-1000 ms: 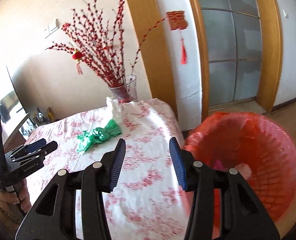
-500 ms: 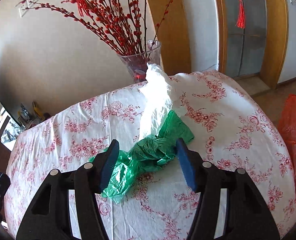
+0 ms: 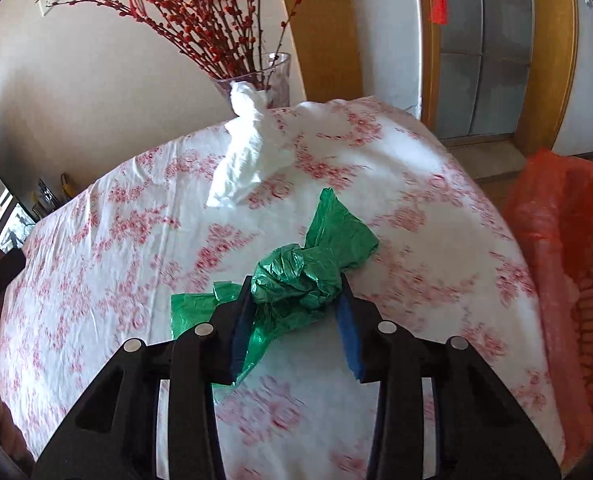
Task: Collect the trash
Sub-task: 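Grasp the green bag with the right gripper while the left grasps the white tissue bag, then carry the green and white bags over the wastebasket and open both grippers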
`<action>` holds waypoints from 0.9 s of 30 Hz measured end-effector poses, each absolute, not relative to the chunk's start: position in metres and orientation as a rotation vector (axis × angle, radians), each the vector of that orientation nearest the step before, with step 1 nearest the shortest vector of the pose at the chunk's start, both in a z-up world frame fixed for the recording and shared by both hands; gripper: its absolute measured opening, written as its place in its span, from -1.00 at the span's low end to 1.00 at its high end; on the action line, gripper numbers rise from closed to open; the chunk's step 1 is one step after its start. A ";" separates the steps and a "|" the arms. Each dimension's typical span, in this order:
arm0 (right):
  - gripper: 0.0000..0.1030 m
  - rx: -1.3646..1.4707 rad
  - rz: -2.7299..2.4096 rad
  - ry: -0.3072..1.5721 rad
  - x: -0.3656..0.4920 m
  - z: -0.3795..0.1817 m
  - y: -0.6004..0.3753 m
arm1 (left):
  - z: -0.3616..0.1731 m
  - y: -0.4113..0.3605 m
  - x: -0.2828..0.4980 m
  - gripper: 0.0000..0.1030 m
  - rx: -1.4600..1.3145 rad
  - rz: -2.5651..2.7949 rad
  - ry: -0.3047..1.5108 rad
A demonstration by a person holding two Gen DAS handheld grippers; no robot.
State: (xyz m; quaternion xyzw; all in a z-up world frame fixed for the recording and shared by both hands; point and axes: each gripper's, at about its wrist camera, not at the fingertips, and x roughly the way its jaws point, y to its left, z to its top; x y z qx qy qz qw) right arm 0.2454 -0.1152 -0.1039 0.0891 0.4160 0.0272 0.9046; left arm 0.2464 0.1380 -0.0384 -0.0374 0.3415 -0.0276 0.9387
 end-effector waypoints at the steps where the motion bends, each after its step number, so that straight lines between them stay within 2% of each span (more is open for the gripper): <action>1: -0.24 0.173 0.053 0.860 0.241 -0.104 -0.123 | -0.039 0.127 0.253 0.10 -0.069 -0.075 0.706; 10: -0.24 0.202 0.090 0.768 0.193 -0.074 -0.181 | -0.046 0.008 0.340 0.11 -0.059 -0.245 0.783; 12: -0.24 0.203 0.096 0.758 0.185 -0.072 -0.189 | -0.054 -0.014 0.358 0.21 -0.017 -0.238 0.797; 16: -0.24 0.222 0.103 0.766 0.185 -0.077 -0.195 | -0.072 -0.039 0.383 0.22 0.055 -0.211 0.850; 17: -0.24 0.229 0.104 0.768 0.185 -0.078 -0.198 | -0.077 -0.044 0.387 0.18 0.069 -0.209 0.868; 19: -0.24 0.241 0.105 0.767 0.184 -0.079 -0.203 | -0.088 -0.047 0.395 -0.47 0.058 -0.227 0.925; 22: -0.24 0.255 0.109 0.763 0.185 -0.079 -0.207 | -0.093 -0.038 0.394 -0.66 0.018 -0.248 0.932; 27: -0.24 0.273 0.098 0.726 0.178 -0.067 -0.221 | -0.081 -0.027 0.364 -0.69 0.011 -0.273 0.881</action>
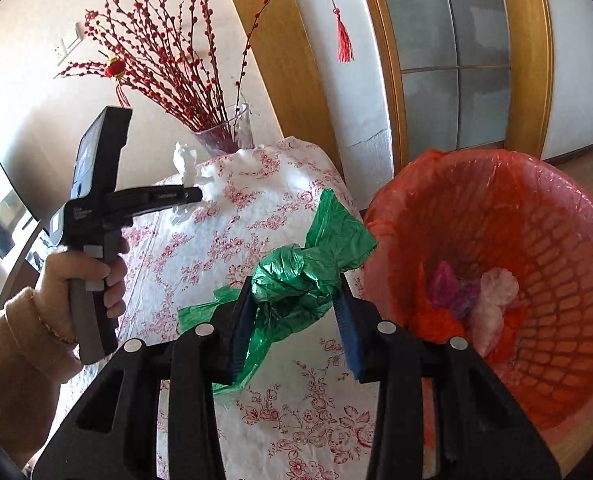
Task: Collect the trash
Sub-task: 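Carry the green and white bags over the wastebasket and open both grippers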
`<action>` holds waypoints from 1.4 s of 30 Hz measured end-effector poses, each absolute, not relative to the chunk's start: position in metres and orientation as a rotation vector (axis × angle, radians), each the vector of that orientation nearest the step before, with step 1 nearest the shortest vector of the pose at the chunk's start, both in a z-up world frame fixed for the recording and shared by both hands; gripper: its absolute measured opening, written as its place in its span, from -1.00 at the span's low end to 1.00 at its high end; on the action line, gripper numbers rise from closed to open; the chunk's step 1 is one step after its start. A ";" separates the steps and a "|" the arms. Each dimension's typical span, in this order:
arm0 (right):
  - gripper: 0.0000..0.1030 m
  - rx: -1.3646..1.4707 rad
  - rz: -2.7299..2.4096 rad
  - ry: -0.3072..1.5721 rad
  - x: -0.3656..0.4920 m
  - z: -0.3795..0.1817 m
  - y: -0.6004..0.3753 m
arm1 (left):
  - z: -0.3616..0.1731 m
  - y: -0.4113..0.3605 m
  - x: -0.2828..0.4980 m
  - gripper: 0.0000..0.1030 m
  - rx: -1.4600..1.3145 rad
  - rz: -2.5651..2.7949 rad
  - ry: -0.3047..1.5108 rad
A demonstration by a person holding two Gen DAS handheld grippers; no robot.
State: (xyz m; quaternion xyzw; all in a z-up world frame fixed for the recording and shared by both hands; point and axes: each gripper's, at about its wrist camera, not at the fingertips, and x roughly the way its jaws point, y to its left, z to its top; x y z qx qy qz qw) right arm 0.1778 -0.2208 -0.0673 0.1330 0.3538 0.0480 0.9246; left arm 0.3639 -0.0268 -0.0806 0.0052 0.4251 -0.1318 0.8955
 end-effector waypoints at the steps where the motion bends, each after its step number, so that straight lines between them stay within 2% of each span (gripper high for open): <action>1: -0.24 0.275 0.094 0.713 0.174 -0.063 -0.224 | -0.075 -0.025 0.355 -0.69 0.016 -0.284 0.865; 12: -0.24 0.262 -0.008 0.548 0.118 -0.004 -0.278 | -0.013 -0.053 0.251 -0.68 0.046 -0.490 0.759; 19: -0.24 0.290 -0.102 0.509 0.090 0.014 -0.323 | 0.008 -0.093 0.205 -0.68 0.088 -0.600 0.716; 42: -0.22 0.383 -0.182 0.453 0.086 0.014 -0.385 | -0.012 -0.205 0.187 -0.66 0.110 -0.777 0.770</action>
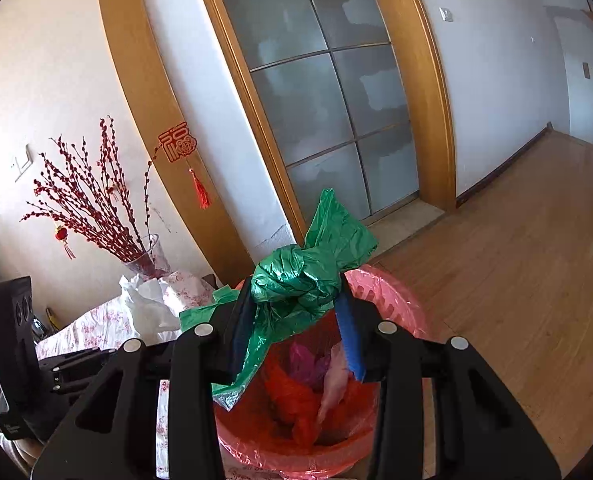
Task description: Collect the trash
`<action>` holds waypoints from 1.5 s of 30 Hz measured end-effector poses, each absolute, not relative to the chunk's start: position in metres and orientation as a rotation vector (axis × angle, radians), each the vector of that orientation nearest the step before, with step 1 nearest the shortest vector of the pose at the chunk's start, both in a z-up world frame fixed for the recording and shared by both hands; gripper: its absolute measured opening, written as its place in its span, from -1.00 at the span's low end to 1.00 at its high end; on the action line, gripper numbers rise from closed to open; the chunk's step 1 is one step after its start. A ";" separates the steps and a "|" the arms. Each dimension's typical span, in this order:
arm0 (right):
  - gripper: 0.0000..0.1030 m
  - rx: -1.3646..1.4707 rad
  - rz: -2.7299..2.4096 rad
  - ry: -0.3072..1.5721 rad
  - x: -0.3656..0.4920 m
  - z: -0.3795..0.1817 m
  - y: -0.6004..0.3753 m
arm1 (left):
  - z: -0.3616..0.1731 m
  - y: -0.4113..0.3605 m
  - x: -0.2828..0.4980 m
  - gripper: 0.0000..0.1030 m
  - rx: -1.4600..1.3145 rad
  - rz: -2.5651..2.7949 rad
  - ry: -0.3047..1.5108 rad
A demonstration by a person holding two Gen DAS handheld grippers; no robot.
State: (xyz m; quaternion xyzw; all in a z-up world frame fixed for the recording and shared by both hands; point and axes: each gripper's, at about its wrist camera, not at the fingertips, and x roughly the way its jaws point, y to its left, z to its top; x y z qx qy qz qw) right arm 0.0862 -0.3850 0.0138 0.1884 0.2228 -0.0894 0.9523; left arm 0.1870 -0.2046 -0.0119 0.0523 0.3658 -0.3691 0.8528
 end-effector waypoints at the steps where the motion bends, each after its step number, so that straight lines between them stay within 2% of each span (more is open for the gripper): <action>1: -0.21 0.393 -0.179 0.454 0.089 0.013 -0.388 | -0.015 -0.208 0.188 -0.65 0.110 -0.779 0.778; 5: -0.09 0.423 -0.170 0.458 0.094 0.010 -0.399 | -0.029 -0.219 0.194 -0.56 0.121 -0.783 0.804; 9: 0.17 0.426 -0.173 0.463 0.096 0.006 -0.404 | -0.043 -0.221 0.198 -0.28 0.133 -0.759 0.830; 12: 0.20 0.436 -0.180 0.467 0.092 0.003 -0.405 | -0.049 -0.214 0.202 -0.20 0.137 -0.736 0.837; 14: 0.30 0.432 -0.191 0.469 0.086 0.001 -0.403 | -0.050 -0.207 0.202 -0.17 0.135 -0.719 0.836; 15: 0.44 0.417 -0.203 0.467 0.082 0.001 -0.399 | -0.049 -0.202 0.200 -0.14 0.134 -0.711 0.827; 17: 0.68 0.373 -0.229 0.449 0.074 0.005 -0.389 | -0.044 -0.193 0.193 0.01 0.141 -0.688 0.790; 19: 0.87 0.310 -0.250 0.434 0.065 0.007 -0.374 | -0.035 -0.179 0.180 0.31 0.156 -0.637 0.718; 22: 0.97 0.202 -0.271 0.402 0.049 0.009 -0.347 | -0.019 -0.153 0.155 0.67 0.176 -0.539 0.591; 27: 0.97 0.107 -0.297 0.335 0.020 0.007 -0.305 | 0.000 -0.108 0.110 0.91 0.174 -0.380 0.424; 32: 0.97 0.146 -0.296 0.414 0.009 -0.001 -0.278 | 0.008 -0.073 0.074 0.92 0.154 -0.254 0.358; 45: 0.97 0.082 -0.301 0.419 -0.028 -0.011 -0.229 | -0.002 -0.011 0.032 0.92 -0.005 -0.163 0.418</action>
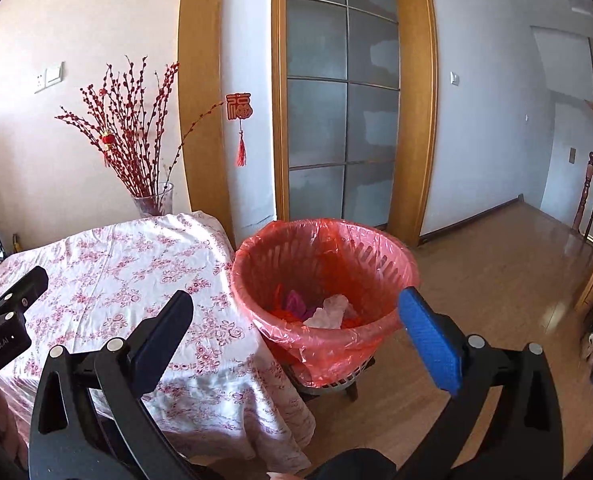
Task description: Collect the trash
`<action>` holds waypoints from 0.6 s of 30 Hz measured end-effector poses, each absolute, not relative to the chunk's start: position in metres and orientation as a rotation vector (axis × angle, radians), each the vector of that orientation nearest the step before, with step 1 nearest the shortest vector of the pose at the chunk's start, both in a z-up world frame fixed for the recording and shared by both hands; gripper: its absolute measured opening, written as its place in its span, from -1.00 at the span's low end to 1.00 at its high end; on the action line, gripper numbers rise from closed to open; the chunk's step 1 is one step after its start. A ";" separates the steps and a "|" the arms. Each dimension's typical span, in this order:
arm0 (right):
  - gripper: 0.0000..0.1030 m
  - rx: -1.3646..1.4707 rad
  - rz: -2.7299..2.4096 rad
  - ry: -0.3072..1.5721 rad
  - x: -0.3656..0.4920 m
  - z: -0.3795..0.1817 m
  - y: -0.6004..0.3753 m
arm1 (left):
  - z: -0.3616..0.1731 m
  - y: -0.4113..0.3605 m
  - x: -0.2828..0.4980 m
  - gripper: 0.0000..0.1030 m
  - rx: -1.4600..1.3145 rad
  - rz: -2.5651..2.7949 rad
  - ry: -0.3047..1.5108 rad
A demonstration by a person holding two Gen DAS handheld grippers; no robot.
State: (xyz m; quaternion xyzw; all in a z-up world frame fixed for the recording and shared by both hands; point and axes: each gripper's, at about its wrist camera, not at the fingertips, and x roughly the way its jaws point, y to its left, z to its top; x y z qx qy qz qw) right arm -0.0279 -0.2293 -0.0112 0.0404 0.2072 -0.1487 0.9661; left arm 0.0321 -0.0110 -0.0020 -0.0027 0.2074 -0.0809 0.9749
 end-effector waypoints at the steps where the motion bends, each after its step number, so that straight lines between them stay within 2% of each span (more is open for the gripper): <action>1: 0.97 0.081 -0.303 0.421 -0.029 -0.012 -0.228 | -0.003 -0.009 0.030 0.92 -0.007 -0.158 0.419; 18: 0.97 0.081 -0.346 0.461 -0.035 -0.027 -0.221 | -0.014 -0.003 0.020 0.92 0.020 -0.124 0.448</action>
